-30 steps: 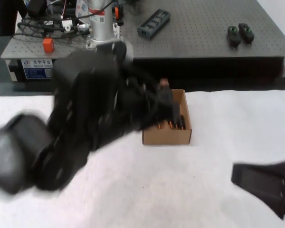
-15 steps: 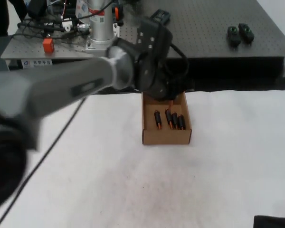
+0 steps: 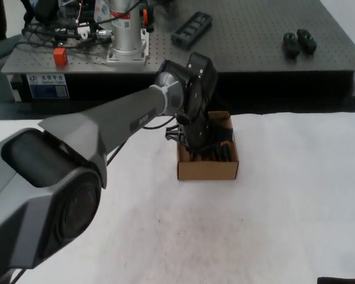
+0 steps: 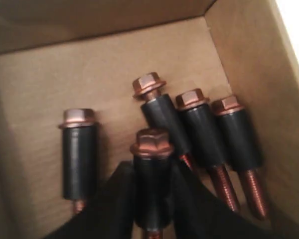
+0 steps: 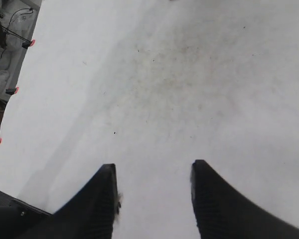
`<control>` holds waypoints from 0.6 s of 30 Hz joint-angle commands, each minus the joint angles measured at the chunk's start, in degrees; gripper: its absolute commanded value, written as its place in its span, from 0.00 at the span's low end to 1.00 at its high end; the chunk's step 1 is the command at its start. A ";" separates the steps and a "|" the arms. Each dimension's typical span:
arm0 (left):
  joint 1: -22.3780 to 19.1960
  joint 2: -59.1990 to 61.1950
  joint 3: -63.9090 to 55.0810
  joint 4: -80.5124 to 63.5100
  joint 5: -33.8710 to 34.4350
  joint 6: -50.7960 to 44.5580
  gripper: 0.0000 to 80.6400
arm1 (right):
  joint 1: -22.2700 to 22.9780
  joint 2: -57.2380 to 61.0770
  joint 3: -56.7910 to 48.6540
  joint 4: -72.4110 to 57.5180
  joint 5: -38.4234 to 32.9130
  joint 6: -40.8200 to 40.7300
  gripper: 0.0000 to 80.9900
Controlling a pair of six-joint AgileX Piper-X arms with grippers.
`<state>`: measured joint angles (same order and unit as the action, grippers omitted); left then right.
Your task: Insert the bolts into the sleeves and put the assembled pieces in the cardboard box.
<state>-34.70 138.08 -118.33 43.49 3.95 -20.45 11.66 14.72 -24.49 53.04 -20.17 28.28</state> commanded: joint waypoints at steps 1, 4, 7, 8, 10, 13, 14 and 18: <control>0.07 -0.63 -1.00 -0.10 -0.75 -0.52 0.34 | -0.17 -0.44 -0.30 0.17 -0.11 0.89 0.43; 0.07 -1.44 -1.00 -0.10 -0.75 -0.99 0.41 | -0.17 -0.44 -0.30 0.04 0.36 0.87 0.43; 0.07 -3.77 -1.00 -0.25 -2.19 -0.98 0.25 | -0.17 -0.61 -0.30 -1.66 1.66 -0.08 0.43; 0.07 -4.80 -1.00 -0.08 -3.38 -0.98 0.18 | -0.17 -0.77 -0.30 -2.25 2.21 -0.08 0.43; 0.07 -7.88 -0.74 0.37 -6.66 -0.11 0.01 | -0.17 -1.11 -0.30 -3.36 3.36 -1.55 0.41; 0.07 -13.63 0.55 0.48 -7.53 3.32 0.00 | -0.17 -1.16 -0.15 -3.47 5.01 -5.92 0.24; 0.07 -15.47 1.54 0.17 -7.93 4.09 0.00 | -0.17 -1.16 0.28 -3.98 5.48 -7.97 0.16; 0.07 -25.46 10.33 -1.66 -9.62 6.34 0.00 | -0.17 -1.16 3.86 -9.83 5.47 -12.83 0.04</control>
<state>-34.70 114.83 -109.56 41.69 -3.84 -15.78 11.66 13.96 -23.68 49.01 -15.19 21.02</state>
